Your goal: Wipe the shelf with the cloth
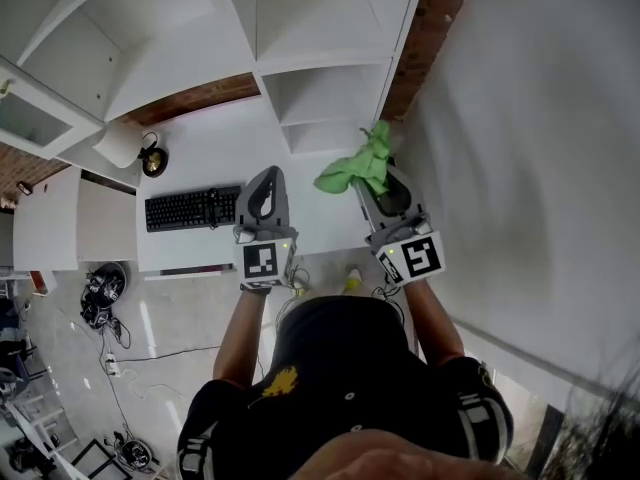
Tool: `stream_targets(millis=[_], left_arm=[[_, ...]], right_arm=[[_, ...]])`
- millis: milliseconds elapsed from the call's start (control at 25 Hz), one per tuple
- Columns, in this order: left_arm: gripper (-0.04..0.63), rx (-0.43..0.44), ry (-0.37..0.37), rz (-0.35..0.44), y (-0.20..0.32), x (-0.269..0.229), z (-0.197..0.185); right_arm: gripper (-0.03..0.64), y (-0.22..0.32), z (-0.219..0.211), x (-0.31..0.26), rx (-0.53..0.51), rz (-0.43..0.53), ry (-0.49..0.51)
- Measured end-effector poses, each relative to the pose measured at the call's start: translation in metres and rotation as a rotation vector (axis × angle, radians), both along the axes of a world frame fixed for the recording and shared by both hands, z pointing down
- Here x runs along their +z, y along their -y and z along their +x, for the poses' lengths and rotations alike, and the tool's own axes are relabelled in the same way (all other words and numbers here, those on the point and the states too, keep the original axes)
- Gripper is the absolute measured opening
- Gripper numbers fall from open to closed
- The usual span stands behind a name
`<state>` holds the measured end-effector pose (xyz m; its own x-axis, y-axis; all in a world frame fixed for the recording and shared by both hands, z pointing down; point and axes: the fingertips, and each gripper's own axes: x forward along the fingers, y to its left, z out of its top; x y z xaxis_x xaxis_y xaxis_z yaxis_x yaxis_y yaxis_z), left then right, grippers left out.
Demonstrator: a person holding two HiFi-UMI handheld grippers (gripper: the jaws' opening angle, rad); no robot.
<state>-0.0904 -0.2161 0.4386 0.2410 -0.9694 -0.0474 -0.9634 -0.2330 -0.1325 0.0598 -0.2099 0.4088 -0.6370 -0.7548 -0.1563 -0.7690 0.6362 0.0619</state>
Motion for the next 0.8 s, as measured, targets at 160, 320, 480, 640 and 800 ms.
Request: stream_targets(millis=[160,320,480,640,800], left_arm=[[0.018,0.043,0.004,-0.037,0.02,0.006,-0.017],[0.018,0.07,0.012,0.023,0.039,-0.028,-0.024],[0.018,0.102,0.027,0.08,0.04,-0.051,-0.024],[0.018,0.106,0.03,0.073,0.042,-0.052,-0.024],[0.018,0.089,0.029,0.067,0.04,-0.058,-0.028]], right_arm=[[0.135,0.019,-0.029,-0.055,-0.017,0.179,-0.106],[0.135,0.058,-0.058,-0.101,-0.012,0.354,-0.354],[0.135,0.101,-0.091,-0.142,-0.006,0.519,-0.561],[0.137,0.158,-0.118,-0.178,-0.034,0.602,-0.669],[0.138,0.209,-0.142,-0.184,-0.073,0.663,-0.785]])
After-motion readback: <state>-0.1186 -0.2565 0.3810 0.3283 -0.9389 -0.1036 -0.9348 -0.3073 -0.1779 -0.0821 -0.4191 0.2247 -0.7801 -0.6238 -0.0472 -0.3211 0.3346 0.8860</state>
